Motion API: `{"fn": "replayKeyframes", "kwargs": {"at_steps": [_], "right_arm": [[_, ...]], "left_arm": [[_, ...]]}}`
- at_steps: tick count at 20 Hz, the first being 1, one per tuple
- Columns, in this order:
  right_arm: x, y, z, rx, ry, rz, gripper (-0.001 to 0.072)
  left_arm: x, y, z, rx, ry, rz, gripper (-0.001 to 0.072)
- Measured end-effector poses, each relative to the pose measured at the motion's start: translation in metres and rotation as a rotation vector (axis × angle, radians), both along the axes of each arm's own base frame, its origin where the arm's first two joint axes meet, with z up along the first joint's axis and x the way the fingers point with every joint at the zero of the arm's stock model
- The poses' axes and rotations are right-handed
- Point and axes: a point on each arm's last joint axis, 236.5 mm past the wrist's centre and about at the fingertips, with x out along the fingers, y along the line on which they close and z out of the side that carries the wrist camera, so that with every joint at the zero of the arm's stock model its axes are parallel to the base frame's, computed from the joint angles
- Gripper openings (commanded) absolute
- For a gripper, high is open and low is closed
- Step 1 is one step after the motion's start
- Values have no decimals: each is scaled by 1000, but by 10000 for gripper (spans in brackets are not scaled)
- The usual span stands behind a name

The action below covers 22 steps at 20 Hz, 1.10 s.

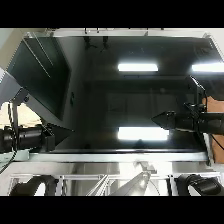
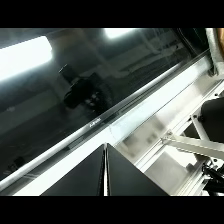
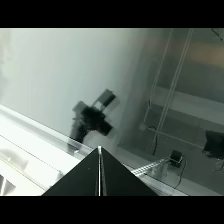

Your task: Fold the shirts.

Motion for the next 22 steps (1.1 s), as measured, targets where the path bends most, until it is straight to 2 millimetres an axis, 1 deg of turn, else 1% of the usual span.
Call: {"fn": "replayKeyframes", "kwargs": {"at_steps": [4,5,6,7,8,9,10,11,12,13,14,15,16,17,19,21,22], "right_arm": [[0,0,0,0,0,0,18],[0,0,0,0,0,0,18],[0,0,0,0,0,0,17],[0,0,0,0,0,0,17],[0,0,0,0,0,0,18],[0,0,0,0,0,0,17],[0,0,0,0,0,0,18],[0,0,0,0,1,0,18],[0,0,0,0,1,0,17],[0,0,0,0,1,0,18],[0,0,0,0,1,0,17],[0,0,0,0,1,0,17],[0,0,0,0,1,0,18],[0,0,0,0,1,0,18],[0,0,0,0,1,0,18],[0,0,0,0,1,0,18],[0,0,0,0,1,0,18]], "left_arm": [[5,3,1,13,-15,15,24],[12,8,3,35,-25,40,26],[22,19,5,81,-34,76,56],[38,37,8,148,-48,132,309],[55,60,12,224,-52,195,431],[74,88,18,301,-53,275,687],[92,118,25,371,-45,360,710],[110,154,31,428,-23,464,710],[125,189,33,465,18,564,709],[134,220,31,484,69,652,709],[140,250,23,494,134,730,709],[143,281,10,503,214,802,710],[143,305,-5,502,290,852,710],[141,326,-24,502,367,891,710],[140,355,-61,487,490,932,710],[144,373,-98,481,572,948,710],[147,377,-115,476,604,946,710]]}}
